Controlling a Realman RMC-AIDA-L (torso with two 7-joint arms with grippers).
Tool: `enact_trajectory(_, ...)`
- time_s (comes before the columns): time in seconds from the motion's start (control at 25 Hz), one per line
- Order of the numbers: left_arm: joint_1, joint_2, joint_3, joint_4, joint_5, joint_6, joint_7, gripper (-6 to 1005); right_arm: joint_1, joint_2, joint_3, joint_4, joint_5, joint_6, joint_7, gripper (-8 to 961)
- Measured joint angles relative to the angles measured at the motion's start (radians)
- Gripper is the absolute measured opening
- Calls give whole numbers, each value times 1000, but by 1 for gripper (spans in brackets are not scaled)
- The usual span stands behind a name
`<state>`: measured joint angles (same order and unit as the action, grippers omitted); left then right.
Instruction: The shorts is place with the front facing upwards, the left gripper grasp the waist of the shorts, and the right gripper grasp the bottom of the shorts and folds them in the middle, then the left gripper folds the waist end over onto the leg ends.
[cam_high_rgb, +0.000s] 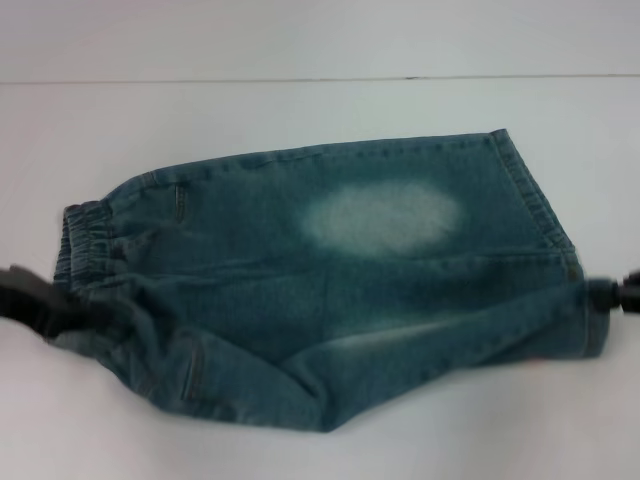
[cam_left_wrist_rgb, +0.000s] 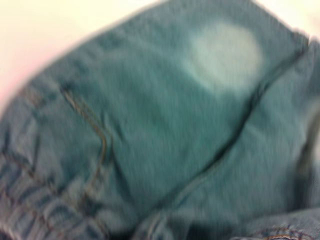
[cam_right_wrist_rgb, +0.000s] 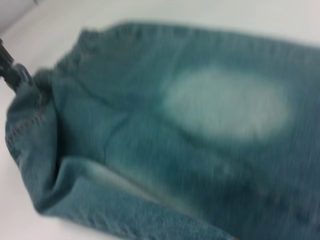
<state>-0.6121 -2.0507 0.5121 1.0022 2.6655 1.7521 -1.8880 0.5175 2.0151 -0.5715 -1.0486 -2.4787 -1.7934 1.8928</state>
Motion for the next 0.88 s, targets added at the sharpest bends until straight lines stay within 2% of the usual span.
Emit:
enact_trajectory(0.36,-36,15,-78,13,-117,-84,-70,66,20,-4,9,-1,170,157,-27,38)
enact_trajectory(0.48,-34,16,-84,-3,-154,-175,-70,66,35,-5,12,18,199,253,-36,39)
enact_trajectory(0.6,-29,3,-79,-26,-209,-280,-64,66,48,0,7,42,222,343,-51,39)
enact_trajectory(0.72,-28,-7,-64,-35,-223,-326,-61,66,56,12,1,61,264,402,-94,39)
enact_trajectory(0.88,-32,-32,-50,-41,-233,-413,-54,67,72,45,-8,83,301,512,-165,39)
